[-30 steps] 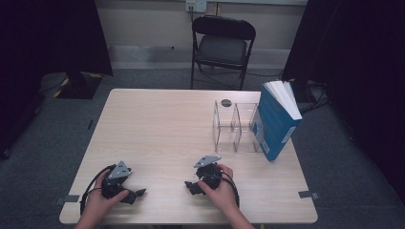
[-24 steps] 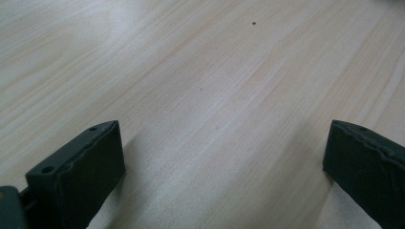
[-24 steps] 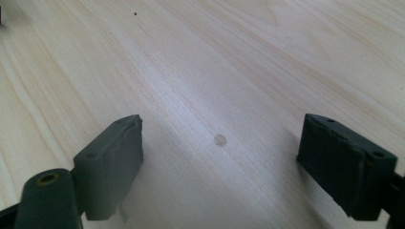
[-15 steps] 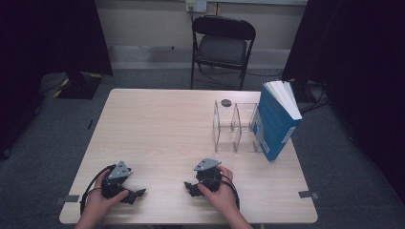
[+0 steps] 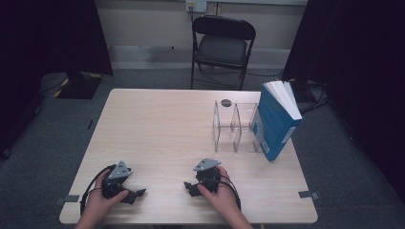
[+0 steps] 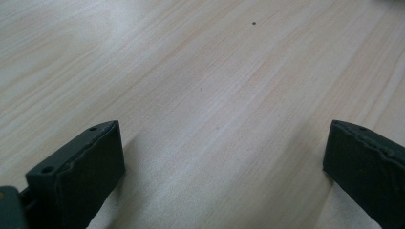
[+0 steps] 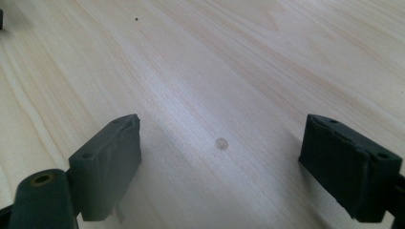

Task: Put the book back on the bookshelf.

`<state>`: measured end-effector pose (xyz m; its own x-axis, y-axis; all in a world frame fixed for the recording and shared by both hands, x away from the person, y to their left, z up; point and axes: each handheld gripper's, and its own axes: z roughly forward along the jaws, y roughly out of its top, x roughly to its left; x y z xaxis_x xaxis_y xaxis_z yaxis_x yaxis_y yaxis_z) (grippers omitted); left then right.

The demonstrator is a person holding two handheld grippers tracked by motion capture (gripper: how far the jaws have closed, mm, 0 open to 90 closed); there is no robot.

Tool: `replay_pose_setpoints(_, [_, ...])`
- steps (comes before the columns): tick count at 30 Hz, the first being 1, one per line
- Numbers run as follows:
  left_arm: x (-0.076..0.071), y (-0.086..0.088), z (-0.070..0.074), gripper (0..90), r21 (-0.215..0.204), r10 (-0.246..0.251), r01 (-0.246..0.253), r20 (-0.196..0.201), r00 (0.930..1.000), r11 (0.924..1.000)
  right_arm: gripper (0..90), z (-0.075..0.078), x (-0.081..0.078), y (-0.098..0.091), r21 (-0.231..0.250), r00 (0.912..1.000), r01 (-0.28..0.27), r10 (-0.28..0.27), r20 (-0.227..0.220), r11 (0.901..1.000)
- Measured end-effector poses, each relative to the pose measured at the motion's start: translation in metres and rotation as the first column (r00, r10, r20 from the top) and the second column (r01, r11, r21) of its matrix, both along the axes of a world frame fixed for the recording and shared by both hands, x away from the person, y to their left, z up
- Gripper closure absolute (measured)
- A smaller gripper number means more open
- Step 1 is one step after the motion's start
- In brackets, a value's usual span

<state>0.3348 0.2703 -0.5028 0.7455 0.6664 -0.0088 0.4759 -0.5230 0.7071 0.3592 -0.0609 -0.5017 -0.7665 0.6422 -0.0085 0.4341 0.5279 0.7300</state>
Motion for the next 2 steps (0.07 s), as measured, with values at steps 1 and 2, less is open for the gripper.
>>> replay_pose_setpoints(1, [0.0,0.0,0.0,0.0,0.0,0.001,-0.001,0.001,1.0,1.0,13.2,0.0,0.0001,0.0,0.0,1.0,-0.001,0.001,0.0,1.0])
replay_pose_setpoints(2, [0.0,-0.0001,0.0,0.0,0.0,0.001,-0.001,0.001,1.0,1.0,13.1,0.0,0.0,0.0,0.0,1.0,0.0,0.0,0.0,1.0])
